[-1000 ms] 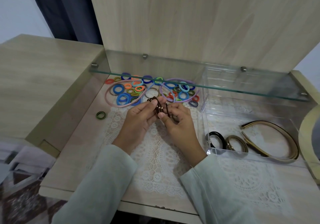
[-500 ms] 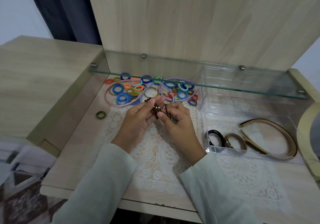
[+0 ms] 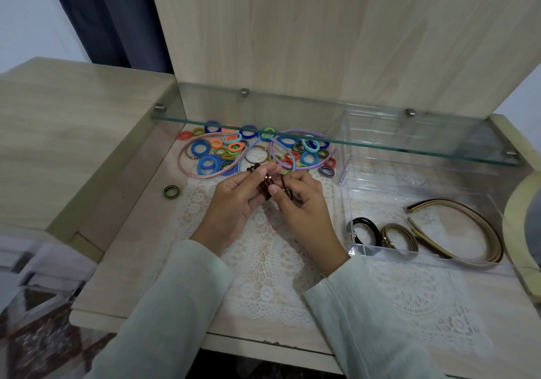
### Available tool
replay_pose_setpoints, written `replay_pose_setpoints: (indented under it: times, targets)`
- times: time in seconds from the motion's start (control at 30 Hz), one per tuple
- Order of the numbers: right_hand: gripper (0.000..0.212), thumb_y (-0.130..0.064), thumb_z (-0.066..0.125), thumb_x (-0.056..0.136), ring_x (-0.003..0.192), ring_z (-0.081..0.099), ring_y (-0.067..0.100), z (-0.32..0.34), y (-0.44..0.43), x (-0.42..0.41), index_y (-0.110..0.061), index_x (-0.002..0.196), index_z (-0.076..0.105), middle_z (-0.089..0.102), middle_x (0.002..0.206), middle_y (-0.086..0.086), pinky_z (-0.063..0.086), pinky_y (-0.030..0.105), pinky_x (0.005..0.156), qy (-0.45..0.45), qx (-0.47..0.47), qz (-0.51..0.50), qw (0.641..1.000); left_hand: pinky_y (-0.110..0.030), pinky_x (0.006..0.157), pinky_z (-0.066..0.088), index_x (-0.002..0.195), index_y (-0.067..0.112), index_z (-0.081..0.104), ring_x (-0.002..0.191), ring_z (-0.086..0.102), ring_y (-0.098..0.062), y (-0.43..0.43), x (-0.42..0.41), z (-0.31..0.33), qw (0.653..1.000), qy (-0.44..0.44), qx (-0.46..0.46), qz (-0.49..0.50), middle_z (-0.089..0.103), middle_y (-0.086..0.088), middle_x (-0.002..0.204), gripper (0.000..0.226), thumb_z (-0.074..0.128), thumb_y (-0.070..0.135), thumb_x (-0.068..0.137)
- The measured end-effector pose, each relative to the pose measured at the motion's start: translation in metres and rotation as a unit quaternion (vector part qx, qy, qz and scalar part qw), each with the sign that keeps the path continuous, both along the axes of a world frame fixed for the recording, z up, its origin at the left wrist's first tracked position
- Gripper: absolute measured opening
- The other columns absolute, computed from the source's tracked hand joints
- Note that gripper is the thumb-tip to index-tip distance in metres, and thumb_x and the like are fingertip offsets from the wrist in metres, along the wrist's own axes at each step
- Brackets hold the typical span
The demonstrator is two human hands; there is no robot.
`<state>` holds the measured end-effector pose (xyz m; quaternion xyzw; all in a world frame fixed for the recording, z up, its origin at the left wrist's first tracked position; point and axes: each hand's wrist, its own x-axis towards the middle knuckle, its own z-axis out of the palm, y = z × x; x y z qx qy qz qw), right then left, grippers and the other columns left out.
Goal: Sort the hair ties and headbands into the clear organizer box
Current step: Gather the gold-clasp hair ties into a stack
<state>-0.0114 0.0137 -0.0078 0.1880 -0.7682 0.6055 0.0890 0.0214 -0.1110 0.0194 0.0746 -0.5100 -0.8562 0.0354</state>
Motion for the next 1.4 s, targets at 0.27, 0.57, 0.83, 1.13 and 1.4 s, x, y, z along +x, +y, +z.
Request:
replay_pose_setpoints:
  times: [0.27, 0.57, 0.83, 1.13, 1.4]
  targets:
    - [0.036, -0.047, 0.050, 0.089, 0.104, 0.050, 0.021, 0.008, 0.004, 0.006, -0.017, 0.088, 0.069, 0.060, 0.093, -0.004, 0.041, 0.035, 0.093, -0.030, -0.003, -0.006, 1.000, -0.026, 0.089, 0.056, 0.106, 0.010, 0.070, 0.102, 0.069, -0.016, 0.000, -0.001, 0.002, 0.999, -0.004, 0.037, 0.033, 0.074, -0.005, 0.108, 0.022, 0.050, 0.016, 0.099]
    - [0.027, -0.019, 0.045, 0.100, 0.102, 0.055, 0.007, 0.011, 0.011, 0.008, -0.016, 0.096, 0.072, 0.062, 0.100, 0.007, 0.039, 0.017, 0.091, -0.052, -0.044, -0.006, 0.998, -0.026, 0.088, 0.056, 0.114, 0.005, 0.067, 0.110, 0.068, -0.023, -0.001, -0.002, -0.001, 1.000, -0.012, 0.013, 0.001, 0.072, -0.011, 0.114, 0.034, 0.057, 0.026, 0.089]
    - [0.022, -0.016, 0.050, 0.092, 0.092, 0.059, 0.009, 0.011, 0.013, 0.007, -0.009, 0.092, 0.070, 0.066, 0.092, -0.001, 0.047, 0.025, 0.083, -0.021, -0.070, -0.063, 0.995, -0.023, 0.082, 0.057, 0.108, 0.007, 0.069, 0.107, 0.069, -0.019, -0.001, -0.001, 0.000, 1.000, -0.014, 0.000, -0.003, 0.074, -0.009, 0.109, 0.024, 0.054, 0.019, 0.095]
    - [0.021, -0.001, 0.058, 0.093, 0.099, 0.059, 0.004, 0.011, 0.013, 0.008, -0.007, 0.109, 0.070, 0.068, 0.102, 0.002, 0.042, 0.013, 0.086, 0.141, 0.029, -0.070, 0.987, -0.023, 0.078, 0.057, 0.106, 0.003, 0.069, 0.098, 0.072, -0.017, 0.001, 0.000, 0.002, 1.000, -0.030, -0.002, -0.007, 0.075, -0.011, 0.102, 0.021, 0.054, 0.014, 0.097]
    - [0.020, -0.002, 0.062, 0.090, 0.098, 0.063, 0.013, 0.009, 0.012, 0.008, -0.006, 0.107, 0.070, 0.069, 0.102, 0.002, 0.051, 0.034, 0.086, 0.197, 0.047, -0.042, 0.978, -0.023, 0.083, 0.056, 0.111, 0.006, 0.068, 0.103, 0.069, -0.015, 0.000, 0.000, 0.001, 0.999, -0.016, 0.023, -0.017, 0.073, -0.009, 0.111, 0.026, 0.056, 0.018, 0.092]
